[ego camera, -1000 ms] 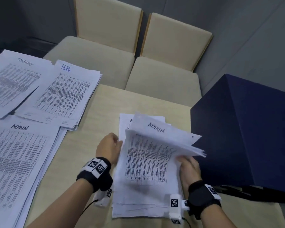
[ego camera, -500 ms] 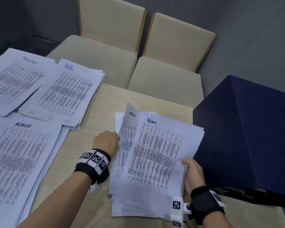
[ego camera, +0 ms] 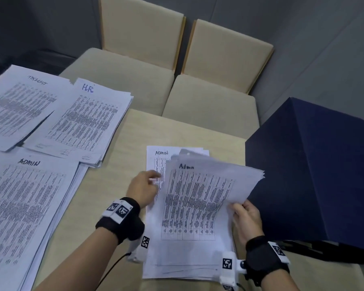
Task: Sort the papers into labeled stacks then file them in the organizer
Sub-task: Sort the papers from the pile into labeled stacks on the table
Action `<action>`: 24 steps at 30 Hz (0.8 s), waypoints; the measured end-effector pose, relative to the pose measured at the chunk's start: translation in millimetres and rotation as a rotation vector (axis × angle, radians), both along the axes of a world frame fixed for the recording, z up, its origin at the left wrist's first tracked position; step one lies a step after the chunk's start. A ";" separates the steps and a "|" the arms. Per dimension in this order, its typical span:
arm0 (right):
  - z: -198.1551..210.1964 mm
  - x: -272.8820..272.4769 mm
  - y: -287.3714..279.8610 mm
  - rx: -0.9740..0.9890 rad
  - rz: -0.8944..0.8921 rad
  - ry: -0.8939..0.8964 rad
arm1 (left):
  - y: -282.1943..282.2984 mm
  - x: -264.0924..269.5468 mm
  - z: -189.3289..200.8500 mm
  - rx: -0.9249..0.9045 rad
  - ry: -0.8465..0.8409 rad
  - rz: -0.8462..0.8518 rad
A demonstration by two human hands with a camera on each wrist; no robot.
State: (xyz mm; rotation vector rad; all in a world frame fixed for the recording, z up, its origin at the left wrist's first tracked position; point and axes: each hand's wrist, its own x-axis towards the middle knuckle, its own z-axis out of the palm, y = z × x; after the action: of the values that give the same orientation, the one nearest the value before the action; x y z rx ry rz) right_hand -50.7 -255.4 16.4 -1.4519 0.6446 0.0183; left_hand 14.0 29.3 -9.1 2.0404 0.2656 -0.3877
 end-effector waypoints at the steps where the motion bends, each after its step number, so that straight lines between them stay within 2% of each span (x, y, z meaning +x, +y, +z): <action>1: 0.0 -0.3 0.0 -0.012 -0.012 0.006 | 1.4 0.9 -0.7 0.176 -0.013 0.112; 2: -1.4 -0.5 -0.9 -0.017 -0.028 0.004 | 2.0 1.0 -1.7 0.302 0.025 0.159; 5: -2.7 -1.3 -4.4 -0.012 -0.048 -0.018 | -0.9 3.3 -1.3 0.472 0.173 0.018; 8: -2.2 -1.5 -9.1 0.009 -0.049 -0.011 | -2.6 9.1 1.6 0.563 0.117 -0.065; 12: -7.7 -0.2 -10.3 -0.055 -0.068 0.049 | -6.3 9.6 24.5 0.906 -0.018 -0.199; 14: -7.7 0.7 -7.8 -0.065 -0.081 0.069 | -8.0 6.1 36.7 0.954 -0.049 -0.218; 16: -6.8 1.5 -6.1 -0.056 -0.090 0.062 | -3.8 5.4 39.7 0.786 -0.095 -0.178; 19: -4.5 1.4 -4.6 -0.047 -0.072 0.062 | 6.5 2.0 34.5 0.196 -0.196 -0.178; 21: -1.9 0.6 -2.4 -0.042 -0.036 0.056 | 7.0 -5.1 41.0 -0.194 -0.109 -0.245; 23: 3.8 -1.0 1.6 -0.019 0.012 0.033 | 4.0 -10.5 48.5 -0.357 0.031 -0.311; 24: 7.2 -2.2 4.3 0.007 0.034 0.016 | 2.5 -11.7 46.3 -0.320 0.062 -0.307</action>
State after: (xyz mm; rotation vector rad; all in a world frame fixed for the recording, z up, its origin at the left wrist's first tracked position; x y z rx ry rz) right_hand -52.9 -251.1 23.6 -1.4573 0.6325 0.0590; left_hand 2.4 31.9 37.2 1.7549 -0.0733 -0.6411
